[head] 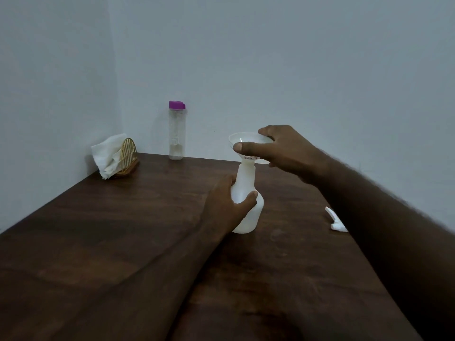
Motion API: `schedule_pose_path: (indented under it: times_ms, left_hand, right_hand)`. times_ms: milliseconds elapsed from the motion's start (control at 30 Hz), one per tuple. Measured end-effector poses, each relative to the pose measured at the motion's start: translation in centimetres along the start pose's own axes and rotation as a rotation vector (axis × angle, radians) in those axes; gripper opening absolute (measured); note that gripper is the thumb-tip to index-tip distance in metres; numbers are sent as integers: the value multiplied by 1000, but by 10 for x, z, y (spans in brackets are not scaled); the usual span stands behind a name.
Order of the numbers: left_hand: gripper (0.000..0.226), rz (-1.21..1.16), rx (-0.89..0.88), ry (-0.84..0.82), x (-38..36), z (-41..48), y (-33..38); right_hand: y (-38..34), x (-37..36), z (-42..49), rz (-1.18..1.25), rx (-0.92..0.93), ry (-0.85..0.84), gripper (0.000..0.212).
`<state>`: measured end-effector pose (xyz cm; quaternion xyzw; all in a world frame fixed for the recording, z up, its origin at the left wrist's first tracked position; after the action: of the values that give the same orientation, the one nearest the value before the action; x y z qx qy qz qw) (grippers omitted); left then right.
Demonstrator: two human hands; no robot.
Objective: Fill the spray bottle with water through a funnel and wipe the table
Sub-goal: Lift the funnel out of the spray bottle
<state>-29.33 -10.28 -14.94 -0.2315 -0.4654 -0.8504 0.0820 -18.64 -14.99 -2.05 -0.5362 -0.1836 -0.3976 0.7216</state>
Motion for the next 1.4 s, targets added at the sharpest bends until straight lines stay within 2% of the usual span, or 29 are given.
schedule_pose_path:
  times_ms: [133,233,333,433,633,700,900,1067,1167,1300,1400]
  left_hand:
    - [56,-5,-5,-4,2,0,1]
    - [53,-15,-9,10,3,0,0]
    - [53,-35,-28,22,4,-1,1]
    - [53,-45,-39,23,4,0,1]
    - [53,-37,-51,8,4,0,3]
    - [49,-31,-58,24,5,0,3]
    - [50,-50,-63,24,7,-1,2]
    - [49,-78,-76,20,8,-2,4]
    - [50,-69,-70,16,8,-2,4]
    - [48,-90,-60,15,6,-2,1]
    - [46,-87,-53,15,5,-1,-1]
  right_hand:
    - [-10,5,8,72,66,-22,62]
    - [-8,2,11,31,89,-11,63]
    - [-4,4,12,97,102,4,52]
    - [-3,2,11,62,123,-3,47]
    - [-5,4,8,68,155,31,44]
    - [-6,8,8,96,171,79,46]
    - [1,-11,6,69,93,-60,52]
    - [-7,1,5,7,143,-27,70]
    - [-5,15,7,116,141,58,70]
    - [-4,-2,3,-41,113,-21,58]
    - [-12,11,6,59,110,32,60]
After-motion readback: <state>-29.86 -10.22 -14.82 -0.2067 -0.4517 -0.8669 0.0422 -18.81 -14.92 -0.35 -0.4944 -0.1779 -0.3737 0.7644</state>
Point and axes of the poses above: each hand's wrist, its own z-axis towards the middle knuckle, its own x-axis out of the back of the hand, y = z × x, the point moved 9 cm from there along z, towards the middle knuckle, and after that the axes turned 3 degrees about -x, right-handed, at the moved point
